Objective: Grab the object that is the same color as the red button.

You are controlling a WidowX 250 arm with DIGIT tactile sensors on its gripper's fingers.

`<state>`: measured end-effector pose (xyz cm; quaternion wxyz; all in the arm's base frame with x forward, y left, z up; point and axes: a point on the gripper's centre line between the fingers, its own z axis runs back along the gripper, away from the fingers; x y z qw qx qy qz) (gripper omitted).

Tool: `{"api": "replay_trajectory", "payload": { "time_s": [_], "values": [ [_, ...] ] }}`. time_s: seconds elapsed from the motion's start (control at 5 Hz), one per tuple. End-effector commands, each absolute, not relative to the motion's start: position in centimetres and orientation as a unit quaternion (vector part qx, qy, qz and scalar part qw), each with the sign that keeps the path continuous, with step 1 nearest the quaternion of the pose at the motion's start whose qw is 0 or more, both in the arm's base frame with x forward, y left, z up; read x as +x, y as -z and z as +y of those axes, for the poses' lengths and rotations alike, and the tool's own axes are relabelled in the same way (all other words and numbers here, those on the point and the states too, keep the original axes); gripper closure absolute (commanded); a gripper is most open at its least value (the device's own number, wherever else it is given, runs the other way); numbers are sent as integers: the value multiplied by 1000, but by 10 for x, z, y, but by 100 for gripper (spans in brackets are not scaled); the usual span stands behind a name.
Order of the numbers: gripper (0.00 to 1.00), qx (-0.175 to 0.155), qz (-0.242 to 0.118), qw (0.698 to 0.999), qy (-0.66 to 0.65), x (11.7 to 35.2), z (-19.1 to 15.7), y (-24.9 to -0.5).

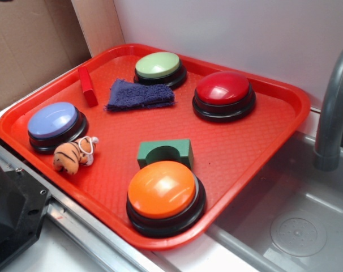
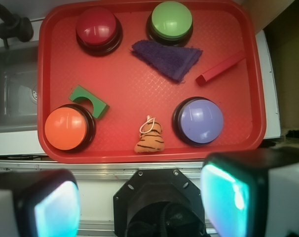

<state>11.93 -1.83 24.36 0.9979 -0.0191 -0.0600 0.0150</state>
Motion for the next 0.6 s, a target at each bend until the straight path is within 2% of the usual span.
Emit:
{"api": "replay_trajectory", "payload": {
  "time_s": [0.0, 0.2, 0.4],
  "values": [
    [0, -19, -60, 998, -15, 119, -18, -244],
    [0, -24, -88, 988, -128, 134, -3, -231],
    [0, -25, -126, 960, -249, 159, 22, -202]
  ]
}}
